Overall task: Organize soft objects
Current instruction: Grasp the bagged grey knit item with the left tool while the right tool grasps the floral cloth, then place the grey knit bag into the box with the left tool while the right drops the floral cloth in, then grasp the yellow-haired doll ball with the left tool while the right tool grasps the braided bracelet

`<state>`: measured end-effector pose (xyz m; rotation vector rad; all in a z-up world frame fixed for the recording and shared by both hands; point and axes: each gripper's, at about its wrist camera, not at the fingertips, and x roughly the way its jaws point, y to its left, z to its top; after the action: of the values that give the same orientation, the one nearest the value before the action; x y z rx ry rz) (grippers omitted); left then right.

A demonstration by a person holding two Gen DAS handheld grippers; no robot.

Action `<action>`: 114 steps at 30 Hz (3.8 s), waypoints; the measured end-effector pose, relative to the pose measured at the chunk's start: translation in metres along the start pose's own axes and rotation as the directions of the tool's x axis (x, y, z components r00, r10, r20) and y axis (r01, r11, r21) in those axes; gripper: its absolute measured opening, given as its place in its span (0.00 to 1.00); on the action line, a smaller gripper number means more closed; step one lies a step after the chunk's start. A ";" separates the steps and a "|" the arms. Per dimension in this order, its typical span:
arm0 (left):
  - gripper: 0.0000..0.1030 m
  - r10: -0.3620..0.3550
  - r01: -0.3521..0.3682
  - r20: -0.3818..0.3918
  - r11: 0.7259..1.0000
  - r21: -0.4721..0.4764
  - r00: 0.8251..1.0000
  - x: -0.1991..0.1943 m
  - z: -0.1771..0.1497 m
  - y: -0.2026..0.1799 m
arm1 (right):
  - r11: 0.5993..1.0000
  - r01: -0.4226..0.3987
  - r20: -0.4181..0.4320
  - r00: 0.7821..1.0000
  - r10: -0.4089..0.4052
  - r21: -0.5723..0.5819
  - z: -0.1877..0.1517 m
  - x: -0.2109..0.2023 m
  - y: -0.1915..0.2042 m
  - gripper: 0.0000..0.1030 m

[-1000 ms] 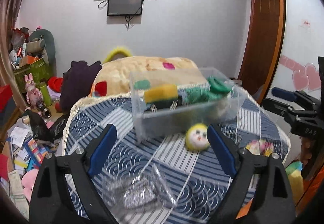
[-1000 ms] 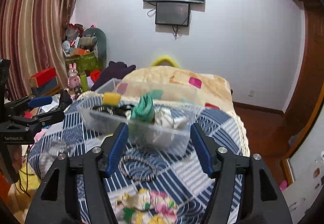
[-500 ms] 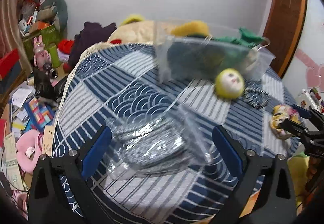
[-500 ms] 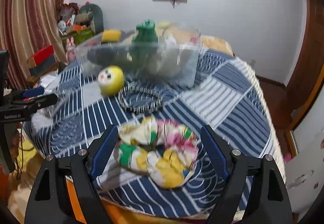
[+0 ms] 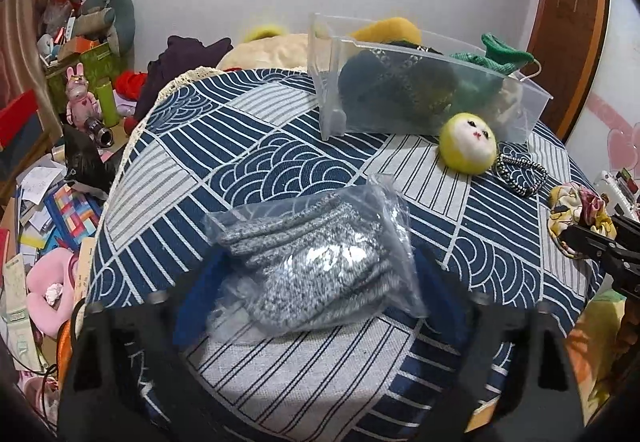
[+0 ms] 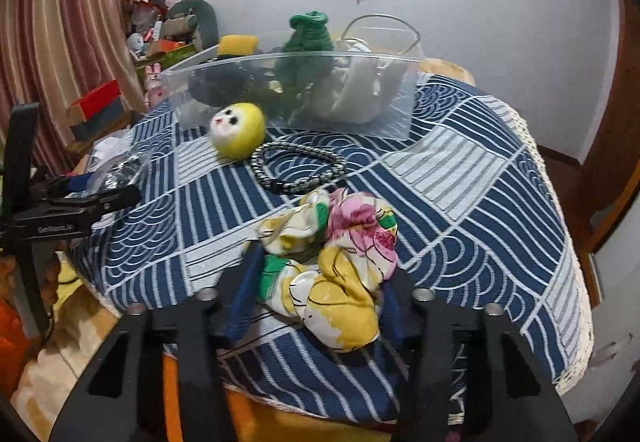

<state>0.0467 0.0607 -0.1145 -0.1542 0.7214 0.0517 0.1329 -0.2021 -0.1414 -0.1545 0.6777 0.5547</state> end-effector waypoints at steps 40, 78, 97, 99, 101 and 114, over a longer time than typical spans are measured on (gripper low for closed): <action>0.49 -0.110 0.088 0.262 0.992 0.095 0.959 -0.041 0.121 -0.056 | 0.998 0.069 0.306 0.950 -0.068 0.006 0.114 -0.037 -0.015 0.11; 0.74 -0.104 0.085 0.151 0.988 0.129 0.983 0.015 0.128 -0.076 | 0.996 0.085 0.111 0.990 -0.082 -0.018 0.114 0.019 -0.024 0.43; 0.97 -0.089 0.077 0.151 0.993 0.084 0.984 -0.019 0.077 -0.061 | 0.998 0.055 0.153 0.987 -0.052 -0.016 0.073 -0.012 -0.017 0.64; 0.97 -0.089 0.081 0.129 0.994 0.067 0.988 -0.015 0.070 -0.058 | 0.999 0.047 0.129 0.991 -0.044 -0.021 0.067 -0.005 -0.013 0.64; 0.97 -0.085 0.079 0.110 0.995 0.055 0.990 -0.010 0.064 -0.056 | 0.999 0.028 0.098 0.995 -0.026 -0.020 0.061 0.003 -0.011 0.64; 0.97 -0.086 0.083 0.056 0.995 0.056 0.995 0.001 0.044 -0.053 | 0.998 -0.037 -0.068 0.997 0.034 -0.045 0.057 0.056 0.010 0.65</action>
<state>0.0809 0.0155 -0.0763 -0.1312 0.6565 -0.0434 0.1948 -0.1513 -0.1327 -0.2052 0.7344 0.6018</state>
